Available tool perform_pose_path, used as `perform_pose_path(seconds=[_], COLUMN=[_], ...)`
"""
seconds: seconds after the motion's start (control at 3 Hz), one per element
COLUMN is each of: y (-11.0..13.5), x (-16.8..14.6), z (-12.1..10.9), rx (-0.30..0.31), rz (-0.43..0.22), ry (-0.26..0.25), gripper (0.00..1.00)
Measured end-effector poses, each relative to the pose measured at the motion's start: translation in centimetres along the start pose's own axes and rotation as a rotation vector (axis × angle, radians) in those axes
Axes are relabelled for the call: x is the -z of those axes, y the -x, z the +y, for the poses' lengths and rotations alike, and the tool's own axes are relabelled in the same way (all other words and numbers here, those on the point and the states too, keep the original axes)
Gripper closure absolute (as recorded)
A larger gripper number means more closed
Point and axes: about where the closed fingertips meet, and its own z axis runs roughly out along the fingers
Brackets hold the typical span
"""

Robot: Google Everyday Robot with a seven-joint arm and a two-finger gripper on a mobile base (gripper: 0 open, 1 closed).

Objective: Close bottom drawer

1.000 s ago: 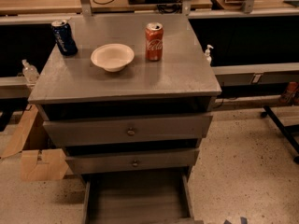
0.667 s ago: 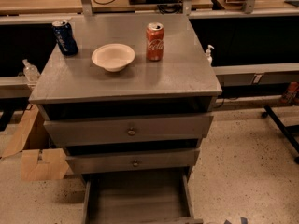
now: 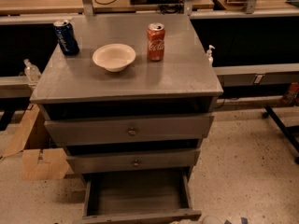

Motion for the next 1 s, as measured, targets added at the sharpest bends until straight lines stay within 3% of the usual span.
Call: perform_pose_path(seconds=[0.33,0.67,1.0], y=[3.3,3.5,6.2], x=[-1.0,-1.1,-2.1], z=[-2.0,-2.0,-3.5], rx=[0.034,0.039,0.067], rz=[0.0,0.0,0.002], ry=[0.0,0.0,0.003], gripper=[1.0,1.0,1.0])
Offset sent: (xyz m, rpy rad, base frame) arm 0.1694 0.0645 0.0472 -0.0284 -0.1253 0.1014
